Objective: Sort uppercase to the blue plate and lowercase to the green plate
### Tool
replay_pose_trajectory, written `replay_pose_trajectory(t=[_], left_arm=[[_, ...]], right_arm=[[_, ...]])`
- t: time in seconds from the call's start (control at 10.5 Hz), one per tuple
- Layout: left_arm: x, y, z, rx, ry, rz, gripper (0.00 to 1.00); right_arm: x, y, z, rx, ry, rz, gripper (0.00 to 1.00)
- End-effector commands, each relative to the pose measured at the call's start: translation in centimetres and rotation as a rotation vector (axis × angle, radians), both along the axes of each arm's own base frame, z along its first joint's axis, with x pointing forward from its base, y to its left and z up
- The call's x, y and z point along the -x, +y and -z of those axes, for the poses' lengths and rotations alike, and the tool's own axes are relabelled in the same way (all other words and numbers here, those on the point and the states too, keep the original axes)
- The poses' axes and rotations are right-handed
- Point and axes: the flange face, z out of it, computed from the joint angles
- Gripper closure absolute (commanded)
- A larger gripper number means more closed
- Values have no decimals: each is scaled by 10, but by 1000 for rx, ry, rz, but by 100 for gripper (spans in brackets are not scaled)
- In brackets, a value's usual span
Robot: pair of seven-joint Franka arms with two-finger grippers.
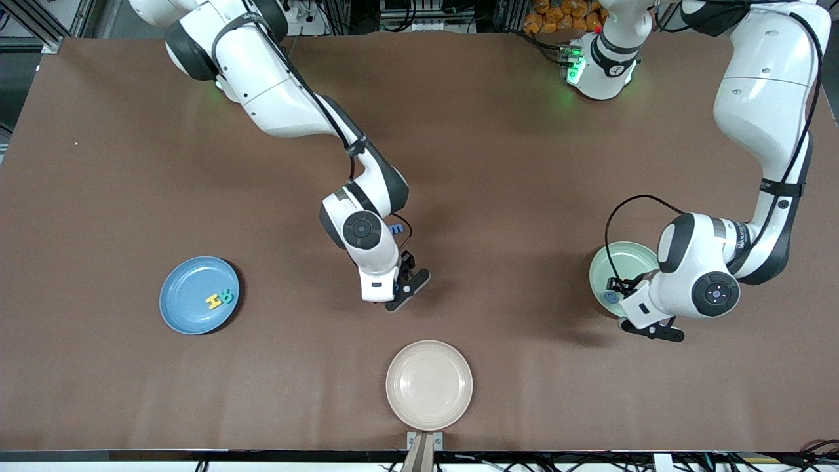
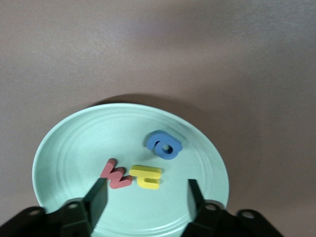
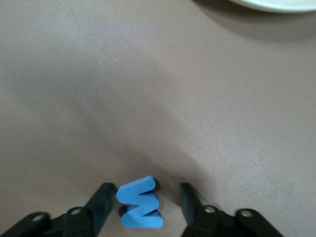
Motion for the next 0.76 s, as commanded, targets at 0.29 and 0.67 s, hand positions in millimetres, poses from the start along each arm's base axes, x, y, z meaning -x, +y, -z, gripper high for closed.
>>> replay_pose_trajectory(t=[0.29,0.67], left_arm=[[8,-46,-47,31,-15,41,0],[27,-126,-85,49,-48,149,0]], right_arm=[[-37,-49,-18,-11,-18,77,100],[-87,-174,-73,26,67,248,100]])
